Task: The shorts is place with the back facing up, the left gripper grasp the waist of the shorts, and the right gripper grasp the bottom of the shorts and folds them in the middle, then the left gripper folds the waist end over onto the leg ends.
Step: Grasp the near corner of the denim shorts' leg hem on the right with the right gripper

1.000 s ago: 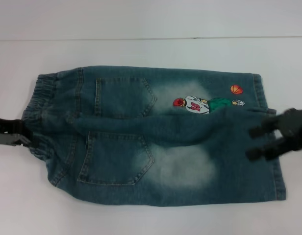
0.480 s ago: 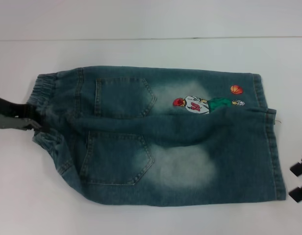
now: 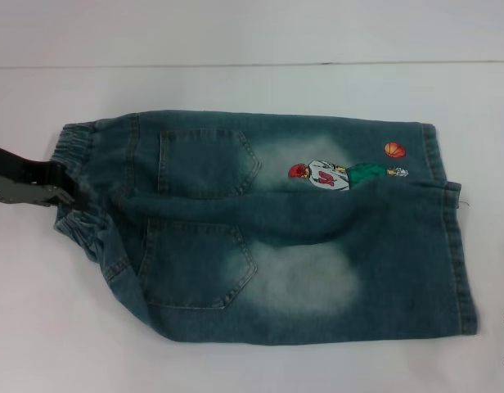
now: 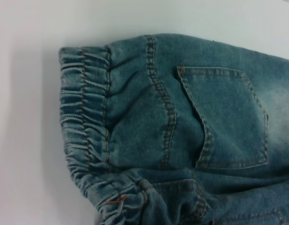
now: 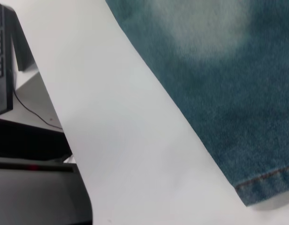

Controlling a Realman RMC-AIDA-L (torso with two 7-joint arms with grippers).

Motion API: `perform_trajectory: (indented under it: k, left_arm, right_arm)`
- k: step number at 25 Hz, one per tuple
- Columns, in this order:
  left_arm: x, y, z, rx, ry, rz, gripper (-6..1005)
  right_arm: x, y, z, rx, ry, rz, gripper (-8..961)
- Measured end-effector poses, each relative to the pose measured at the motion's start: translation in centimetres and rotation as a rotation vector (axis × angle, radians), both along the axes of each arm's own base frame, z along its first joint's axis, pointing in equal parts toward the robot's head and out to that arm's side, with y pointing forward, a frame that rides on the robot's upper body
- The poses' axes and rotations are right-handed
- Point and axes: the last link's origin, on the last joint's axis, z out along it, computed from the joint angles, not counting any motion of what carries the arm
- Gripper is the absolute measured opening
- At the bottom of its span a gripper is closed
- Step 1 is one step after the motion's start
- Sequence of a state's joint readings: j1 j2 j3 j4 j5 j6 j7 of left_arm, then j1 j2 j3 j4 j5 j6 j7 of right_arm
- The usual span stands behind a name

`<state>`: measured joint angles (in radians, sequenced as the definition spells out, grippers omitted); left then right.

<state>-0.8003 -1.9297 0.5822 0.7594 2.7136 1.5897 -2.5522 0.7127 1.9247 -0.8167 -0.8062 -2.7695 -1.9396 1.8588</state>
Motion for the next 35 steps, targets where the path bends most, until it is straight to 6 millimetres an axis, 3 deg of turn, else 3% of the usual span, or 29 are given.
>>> perform_trajectory:
  k: [25, 35]
  left_arm:
    - [0.0, -0.1, -0.4, -0.006, -0.005, -0.003, 56]
    - [-0.2, -0.3, -0.5, -0.007, -0.006, 0.0, 56]
  right_arm:
    - [-0.2, 1.0, -3.7, -0.023, -0.032, 0.037, 917]
    - [-0.9, 1.6, -3.8, -0.009, -0.015, 0.055, 916]
